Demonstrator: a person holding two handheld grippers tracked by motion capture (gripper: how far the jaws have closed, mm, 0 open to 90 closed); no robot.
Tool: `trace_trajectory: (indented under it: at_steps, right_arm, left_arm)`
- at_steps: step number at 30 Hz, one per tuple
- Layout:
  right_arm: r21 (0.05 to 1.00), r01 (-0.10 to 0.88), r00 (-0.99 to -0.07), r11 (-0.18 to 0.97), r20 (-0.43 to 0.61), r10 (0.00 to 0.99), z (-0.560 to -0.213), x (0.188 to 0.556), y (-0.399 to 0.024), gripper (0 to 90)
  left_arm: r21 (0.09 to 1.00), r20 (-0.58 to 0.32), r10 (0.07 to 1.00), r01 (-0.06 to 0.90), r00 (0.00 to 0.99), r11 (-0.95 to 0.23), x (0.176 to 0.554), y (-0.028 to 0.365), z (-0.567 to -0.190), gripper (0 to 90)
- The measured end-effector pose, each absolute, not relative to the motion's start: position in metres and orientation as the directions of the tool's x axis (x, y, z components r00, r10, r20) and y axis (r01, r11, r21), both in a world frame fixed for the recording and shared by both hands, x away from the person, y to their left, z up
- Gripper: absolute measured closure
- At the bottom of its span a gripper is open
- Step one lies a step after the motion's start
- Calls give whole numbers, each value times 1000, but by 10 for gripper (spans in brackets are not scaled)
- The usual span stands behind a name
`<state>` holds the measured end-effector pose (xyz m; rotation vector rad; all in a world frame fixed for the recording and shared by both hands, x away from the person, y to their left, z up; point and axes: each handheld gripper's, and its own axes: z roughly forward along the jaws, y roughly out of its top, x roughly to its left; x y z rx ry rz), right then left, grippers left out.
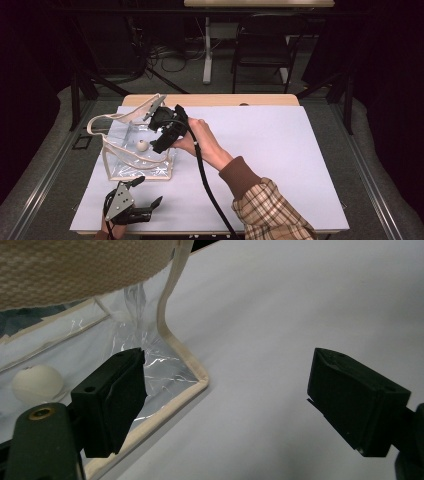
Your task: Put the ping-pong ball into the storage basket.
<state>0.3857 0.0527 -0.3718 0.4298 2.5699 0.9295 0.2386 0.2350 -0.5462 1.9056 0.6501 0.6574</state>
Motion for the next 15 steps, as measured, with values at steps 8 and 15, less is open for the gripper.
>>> trace_trajectory:
  at_steps: [8, 15]
  right_arm:
    - [684, 158, -869, 712, -246, 430, -362, 380, 33, 58]
    - [693, 172, -855, 700, -248, 456, -361, 379, 13, 43]
  left_arm:
    - [914, 162, 689, 156, 707, -375, 238, 234, -546, 160]
    - [913, 162, 689, 157, 706, -376, 238, 234, -546, 160]
